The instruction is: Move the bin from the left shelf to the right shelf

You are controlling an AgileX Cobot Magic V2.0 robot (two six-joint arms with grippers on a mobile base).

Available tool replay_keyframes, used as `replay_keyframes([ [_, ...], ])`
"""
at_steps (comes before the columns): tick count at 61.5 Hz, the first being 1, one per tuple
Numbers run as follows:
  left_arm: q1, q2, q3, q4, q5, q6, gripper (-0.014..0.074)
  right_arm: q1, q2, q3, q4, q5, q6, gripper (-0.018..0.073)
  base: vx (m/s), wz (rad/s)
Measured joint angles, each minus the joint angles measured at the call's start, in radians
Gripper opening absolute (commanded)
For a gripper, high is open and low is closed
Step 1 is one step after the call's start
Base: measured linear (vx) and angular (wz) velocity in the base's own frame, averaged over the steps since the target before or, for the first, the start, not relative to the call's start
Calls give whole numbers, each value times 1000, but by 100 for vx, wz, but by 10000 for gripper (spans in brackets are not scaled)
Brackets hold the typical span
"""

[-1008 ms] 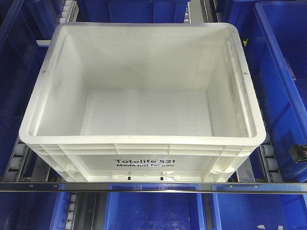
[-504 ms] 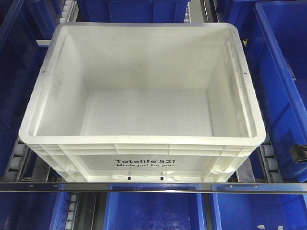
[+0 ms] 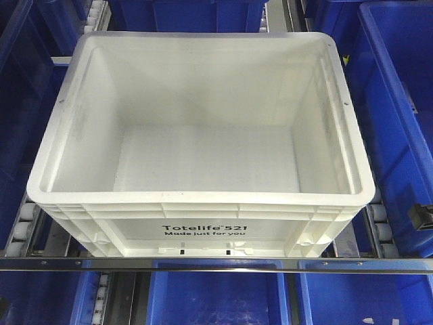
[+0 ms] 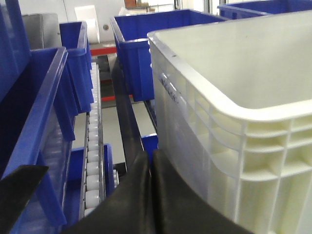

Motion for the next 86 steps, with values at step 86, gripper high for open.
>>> replay_keyframes([
  [86,0,-27,3,2,41,14,-8,0,-68,16,-132,99,184,-7,0,0],
])
